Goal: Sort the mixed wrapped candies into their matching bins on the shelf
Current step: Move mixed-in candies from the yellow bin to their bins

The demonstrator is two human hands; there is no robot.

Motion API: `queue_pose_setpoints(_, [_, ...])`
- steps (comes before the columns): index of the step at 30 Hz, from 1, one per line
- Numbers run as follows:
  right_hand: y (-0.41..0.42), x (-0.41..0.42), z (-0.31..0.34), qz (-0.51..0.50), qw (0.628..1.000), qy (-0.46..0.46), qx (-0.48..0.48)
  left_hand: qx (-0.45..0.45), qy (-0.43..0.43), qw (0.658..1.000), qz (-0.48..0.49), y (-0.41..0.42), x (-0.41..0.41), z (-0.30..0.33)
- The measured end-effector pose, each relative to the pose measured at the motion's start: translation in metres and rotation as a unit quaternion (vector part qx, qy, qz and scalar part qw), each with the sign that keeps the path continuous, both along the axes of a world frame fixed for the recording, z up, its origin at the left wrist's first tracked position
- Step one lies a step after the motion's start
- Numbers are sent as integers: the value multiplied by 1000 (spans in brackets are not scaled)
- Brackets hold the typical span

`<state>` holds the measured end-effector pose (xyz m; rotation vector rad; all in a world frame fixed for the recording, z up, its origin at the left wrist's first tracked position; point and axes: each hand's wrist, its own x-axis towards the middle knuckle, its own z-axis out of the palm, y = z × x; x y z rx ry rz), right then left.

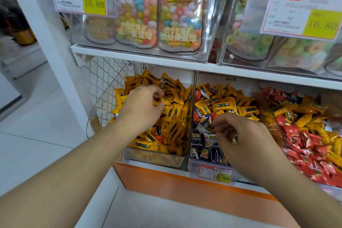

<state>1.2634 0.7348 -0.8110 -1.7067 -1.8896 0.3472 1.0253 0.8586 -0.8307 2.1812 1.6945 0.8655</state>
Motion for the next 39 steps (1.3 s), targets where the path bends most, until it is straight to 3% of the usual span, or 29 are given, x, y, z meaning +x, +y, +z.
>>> queue_pose_setpoints(4, [1, 0, -2, 0, 1000, 2, -5, 31, 16, 999, 1, 37, 8, 2])
queue_pose_setpoints(11, [7, 4, -2, 1, 1000, 3, -16, -3, 140, 990, 4, 102, 24, -11])
queue_pose_setpoints(14, [8, 6, -3, 3, 1000, 8, -19, 0, 136, 990, 31, 112, 23, -22])
queue_pose_setpoints(17, [9, 8, -4, 4, 1000, 12, -27, 60, 104, 992, 32, 108, 23, -22])
queue_pose_setpoints(21, [9, 9, -1, -3, 999, 23, -22, 106, -4, 994, -15, 69, 23, 1])
queue_pose_setpoints(24, [8, 10, 3, -3, 1000, 19, -1, 16, -120, 991, -58, 13, 28, 18])
queue_pose_setpoints(28, [1, 6, 14, 43, 998, 33, 33, -143, -186, 965, -119, -63, 36, 40])
queue_pose_setpoints(33, [-11, 0, 27, 106, 992, 22, 64, -215, -313, 919, -111, -100, 41, 53])
queue_pose_setpoints(39, [-13, 17, 20, -6, 999, -34, 38, -141, -261, 955, -29, -94, 6, 44])
